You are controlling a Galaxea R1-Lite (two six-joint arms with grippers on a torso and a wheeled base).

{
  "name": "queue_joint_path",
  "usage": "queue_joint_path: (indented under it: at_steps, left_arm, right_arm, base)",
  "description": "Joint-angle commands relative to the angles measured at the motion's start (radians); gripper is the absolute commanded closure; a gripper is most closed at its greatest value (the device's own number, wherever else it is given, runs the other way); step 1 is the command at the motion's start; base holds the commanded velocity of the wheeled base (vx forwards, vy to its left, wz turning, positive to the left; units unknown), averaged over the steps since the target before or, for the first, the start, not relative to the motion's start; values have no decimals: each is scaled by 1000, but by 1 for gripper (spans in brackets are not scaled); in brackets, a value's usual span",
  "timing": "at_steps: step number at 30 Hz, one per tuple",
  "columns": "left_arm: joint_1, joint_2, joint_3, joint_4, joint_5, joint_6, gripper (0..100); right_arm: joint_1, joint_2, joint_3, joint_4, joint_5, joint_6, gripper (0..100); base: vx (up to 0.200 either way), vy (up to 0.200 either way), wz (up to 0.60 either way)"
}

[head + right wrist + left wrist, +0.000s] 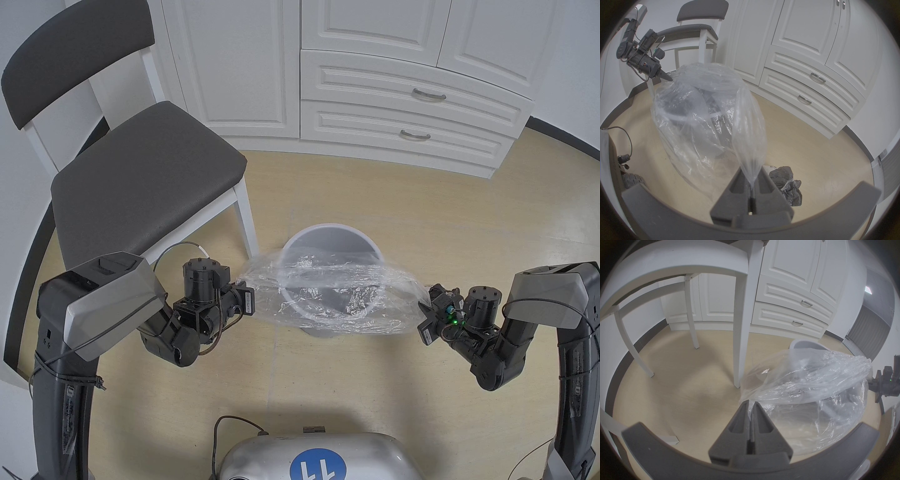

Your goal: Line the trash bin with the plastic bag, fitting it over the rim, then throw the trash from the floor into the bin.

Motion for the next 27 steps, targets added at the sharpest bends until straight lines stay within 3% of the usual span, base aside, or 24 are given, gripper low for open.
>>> queue_joint_path:
  at_steps: [1, 24, 25, 27]
  left_arm:
    - [0, 15, 1, -2, 1, 0, 100]
    - [-26, -70, 105, -65, -12, 11, 100]
    - [-26, -70, 105, -65, -12, 11, 100]
    - [-26, -73, 108, -65, -12, 11, 100]
  right_arm:
    - [1, 13, 6, 1, 0, -1, 100]
    - [-8, -6, 70, -28, 7, -67, 100]
    - [-11, -9, 72, -28, 7, -68, 0]
    - [-14, -23, 73, -28, 10, -68, 0]
  base:
    - [0, 0, 0]
    - [0, 0, 0]
    - [0, 0, 0]
    - [0, 0, 0]
